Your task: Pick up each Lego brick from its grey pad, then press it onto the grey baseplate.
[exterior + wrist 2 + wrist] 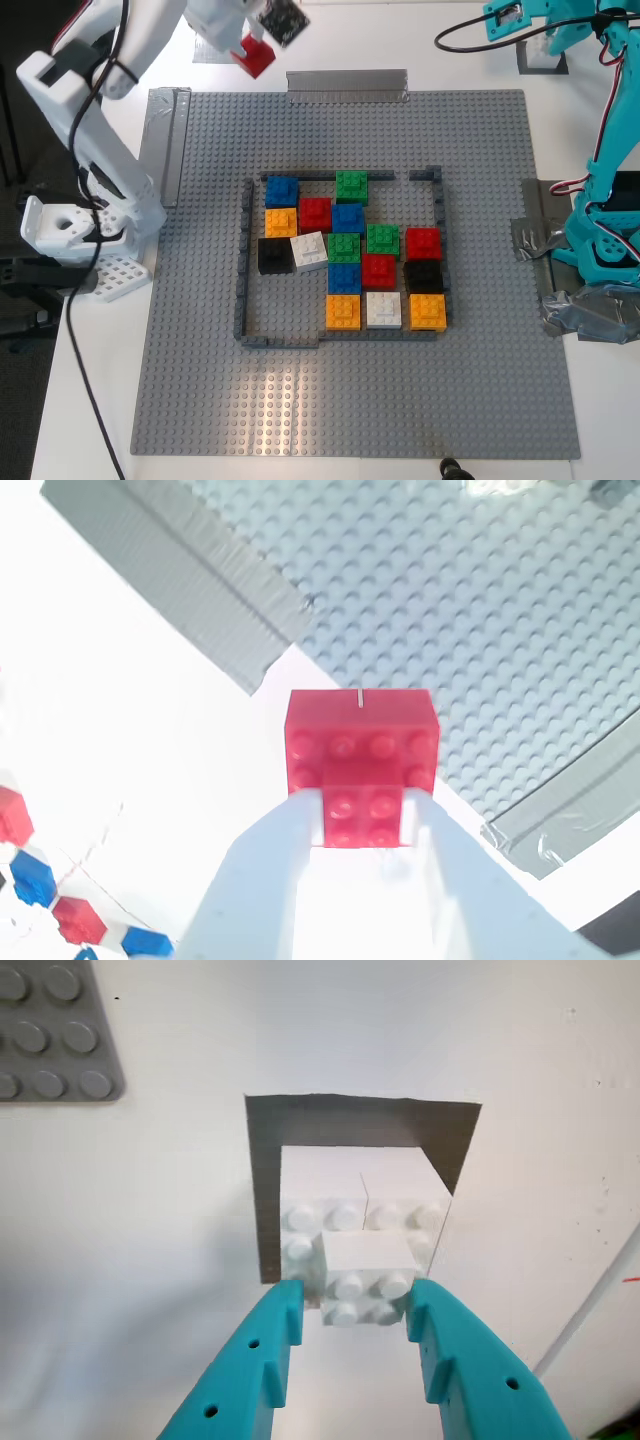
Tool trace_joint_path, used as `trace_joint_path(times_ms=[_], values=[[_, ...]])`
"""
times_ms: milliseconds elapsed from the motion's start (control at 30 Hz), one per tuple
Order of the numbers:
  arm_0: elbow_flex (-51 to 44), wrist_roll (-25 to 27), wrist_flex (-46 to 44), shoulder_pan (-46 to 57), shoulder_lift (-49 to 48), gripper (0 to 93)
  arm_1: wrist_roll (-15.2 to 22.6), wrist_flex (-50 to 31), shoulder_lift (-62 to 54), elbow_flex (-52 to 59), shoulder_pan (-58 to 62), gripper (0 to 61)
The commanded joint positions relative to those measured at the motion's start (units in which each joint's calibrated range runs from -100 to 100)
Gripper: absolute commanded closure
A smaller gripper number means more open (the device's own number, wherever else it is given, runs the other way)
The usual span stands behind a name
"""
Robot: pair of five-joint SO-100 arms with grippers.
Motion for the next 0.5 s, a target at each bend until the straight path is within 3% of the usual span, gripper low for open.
trace_joint_path(times_ms=[0, 100, 233, 467], values=[[1.6, -0.1, -0.6, 0.8, -0.8, 81.4, -1.9, -0.4, -10.8, 6.2, 6.3, 61.2], [4.0, -0.2, -2.5, 1.6, -1.1, 83.0, -3.1, -0.4, -13.1, 10.0, 10.8, 61.2], [5.6, -0.1, -5.0, 2.3, -1.5, 92.7, -3.4, -2.9, -15.8, 15.8, 17.1, 61.2], [4.6, 1.4, -4.4, 2.3, -1.9, 92.7, -1.5, -8.6, -15.9, 20.9, 26.0, 61.2]])
